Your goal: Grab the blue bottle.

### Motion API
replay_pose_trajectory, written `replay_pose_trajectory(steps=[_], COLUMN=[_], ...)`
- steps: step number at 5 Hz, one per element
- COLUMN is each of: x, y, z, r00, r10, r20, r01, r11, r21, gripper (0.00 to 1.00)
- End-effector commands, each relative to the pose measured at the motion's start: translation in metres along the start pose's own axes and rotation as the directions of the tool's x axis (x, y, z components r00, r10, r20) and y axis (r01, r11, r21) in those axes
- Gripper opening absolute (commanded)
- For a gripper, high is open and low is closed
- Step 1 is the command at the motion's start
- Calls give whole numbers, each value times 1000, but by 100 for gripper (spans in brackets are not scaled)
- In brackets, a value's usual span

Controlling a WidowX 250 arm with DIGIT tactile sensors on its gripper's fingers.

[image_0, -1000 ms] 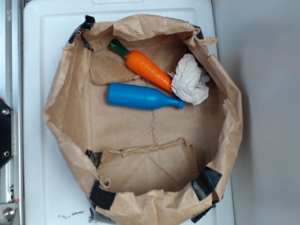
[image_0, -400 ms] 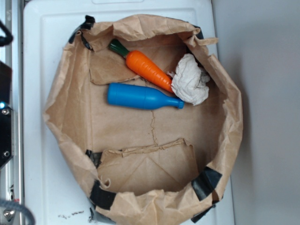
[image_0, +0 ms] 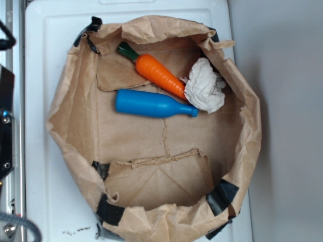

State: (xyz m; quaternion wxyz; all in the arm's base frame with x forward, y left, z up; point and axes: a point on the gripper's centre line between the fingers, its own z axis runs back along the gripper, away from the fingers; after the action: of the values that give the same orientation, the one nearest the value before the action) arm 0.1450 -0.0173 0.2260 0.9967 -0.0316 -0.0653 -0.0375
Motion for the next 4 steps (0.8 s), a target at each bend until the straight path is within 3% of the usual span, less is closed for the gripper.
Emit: replay_pose_trajectory(steps=[1,3,4], x=[55,68,77], y=[26,42,42], z=[-17,-52,-77], r00=[989,988,994], r10=[147,157,106], r20=[10,7,7], r01=[-148,-157,-106], r11=[989,988,993], r21=[17,2,-52], gripper=[100,100,100])
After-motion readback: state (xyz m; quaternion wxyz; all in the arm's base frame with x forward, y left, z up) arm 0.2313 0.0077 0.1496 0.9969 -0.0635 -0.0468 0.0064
